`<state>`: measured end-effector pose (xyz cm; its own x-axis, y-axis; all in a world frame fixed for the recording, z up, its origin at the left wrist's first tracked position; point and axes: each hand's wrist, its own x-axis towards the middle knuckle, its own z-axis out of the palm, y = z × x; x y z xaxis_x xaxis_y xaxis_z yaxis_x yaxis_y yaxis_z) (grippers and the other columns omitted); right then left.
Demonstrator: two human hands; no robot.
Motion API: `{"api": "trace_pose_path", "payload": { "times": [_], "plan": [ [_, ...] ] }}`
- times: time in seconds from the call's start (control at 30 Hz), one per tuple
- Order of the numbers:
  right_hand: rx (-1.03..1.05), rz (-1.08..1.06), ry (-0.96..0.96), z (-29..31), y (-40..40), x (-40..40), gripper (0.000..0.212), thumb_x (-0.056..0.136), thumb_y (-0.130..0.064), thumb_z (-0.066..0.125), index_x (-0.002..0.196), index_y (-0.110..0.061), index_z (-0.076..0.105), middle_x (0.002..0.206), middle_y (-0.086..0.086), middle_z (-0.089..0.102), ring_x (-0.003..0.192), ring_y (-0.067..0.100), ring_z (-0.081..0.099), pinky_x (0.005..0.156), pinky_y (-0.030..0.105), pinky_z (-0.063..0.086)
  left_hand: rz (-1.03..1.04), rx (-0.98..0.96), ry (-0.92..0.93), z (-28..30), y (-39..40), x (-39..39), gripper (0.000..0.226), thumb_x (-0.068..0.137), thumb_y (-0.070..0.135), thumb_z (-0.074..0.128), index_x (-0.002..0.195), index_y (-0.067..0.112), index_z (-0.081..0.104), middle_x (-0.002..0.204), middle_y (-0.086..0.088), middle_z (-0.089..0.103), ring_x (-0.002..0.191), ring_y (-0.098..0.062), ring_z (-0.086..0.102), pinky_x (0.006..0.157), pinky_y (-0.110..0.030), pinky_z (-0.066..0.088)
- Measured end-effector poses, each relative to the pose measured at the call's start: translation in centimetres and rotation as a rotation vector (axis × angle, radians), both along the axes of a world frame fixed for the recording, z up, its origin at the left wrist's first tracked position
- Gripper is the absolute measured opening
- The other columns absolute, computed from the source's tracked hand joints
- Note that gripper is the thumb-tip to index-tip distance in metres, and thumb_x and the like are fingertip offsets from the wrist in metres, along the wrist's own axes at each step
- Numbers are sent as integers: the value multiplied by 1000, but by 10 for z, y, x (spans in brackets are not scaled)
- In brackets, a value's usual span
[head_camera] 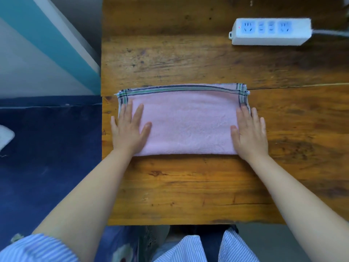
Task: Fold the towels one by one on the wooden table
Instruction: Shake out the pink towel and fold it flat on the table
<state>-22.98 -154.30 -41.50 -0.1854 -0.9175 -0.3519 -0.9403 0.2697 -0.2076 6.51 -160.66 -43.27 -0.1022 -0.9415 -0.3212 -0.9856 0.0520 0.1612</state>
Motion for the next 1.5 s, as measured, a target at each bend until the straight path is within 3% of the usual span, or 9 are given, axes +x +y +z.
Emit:
{"api": "trace_pose_path", "payload": {
  "times": [0.13, 0.23, 0.43, 0.57, 0.73, 0.9, 1.2, 1.43, 1.5],
  "plan": [
    [-138, 4, -19, 15, -8, 6, 49, 94, -24, 35, 140, -7, 30, 153, 11, 22, 143, 33, 10, 114, 49, 3, 6, -24, -8, 14, -3, -12, 56, 95, 43, 29, 146, 24, 17, 157, -5, 3, 145, -23, 0, 115, -49, 0],
    [-308, 227, -61, 26, -28, 25, 46, 88, -20, 38, 130, -2, 47, 143, 19, 38, 136, 40, 27, 109, 47, 9, -106, -84, 84, 25, -6, -42, 60, 89, 43, 27, 144, 18, 28, 156, -8, 14, 145, -26, 7, 115, -45, 3],
    [-22, 377, 39, 4, -85, 16, 52, 97, -36, 24, 146, -23, 11, 157, 0, 2, 144, 21, -5, 115, 41, -8, -69, -33, 64, 13, -21, -82, 56, 95, 40, 35, 146, 25, 18, 157, -2, 3, 145, -23, -3, 115, -42, 0],
    [2, 231, 19, -3, -85, -23, 54, 97, -41, 19, 146, -23, 7, 157, -3, 2, 144, 19, -6, 114, 45, -7, -58, -12, 39, 6, -19, -79, 55, 95, 42, 32, 146, 28, 16, 157, -1, 2, 145, -23, -5, 115, -40, -3],
    [-63, 49, -191, 3, -62, -33, 55, 98, -32, 25, 146, -14, 6, 157, 4, 2, 144, 19, -2, 116, 36, -4, -54, -11, 34, 6, -20, -79, 56, 95, 43, 32, 146, 28, 16, 157, -2, 2, 145, -23, -5, 114, -40, -4],
    [-101, -202, -134, 27, -25, -13, 57, 91, -34, 45, 140, -8, 28, 139, 14, 42, 129, 30, 33, 106, 42, 27, -40, -56, 27, 3, -16, -81, 56, 94, 43, 35, 146, 26, 20, 157, -3, 7, 145, -25, -1, 114, -40, -4],
    [78, -620, -199, 34, -3, 30, 75, 86, -32, 59, 143, -6, 17, 135, 21, 39, 119, 39, 43, 93, 38, 41, -63, -68, 42, 2, -16, -79, 56, 94, 44, 34, 146, 25, 20, 157, -4, 9, 145, -27, 2, 114, -43, -2],
    [-5, -786, -272, 40, -12, 31, 30, 81, -24, 63, 102, -3, 56, 110, 19, 62, 105, 37, 53, 87, 39, 44, -91, -16, 42, 4, -18, -79, 58, 95, 46, 29, 147, 27, 12, 157, -3, 0, 145, -26, -5, 115, -44, -3],
    [-76, -781, -328, 46, -14, 34, 23, 86, -21, 58, 97, -1, 60, 104, 18, 64, 91, 32, 55, 71, 32, 45, -103, 10, 46, 7, -19, -79, 58, 95, 46, 28, 147, 27, 10, 157, -3, -3, 144, -26, -8, 115, -44, -4]
  ]
}}
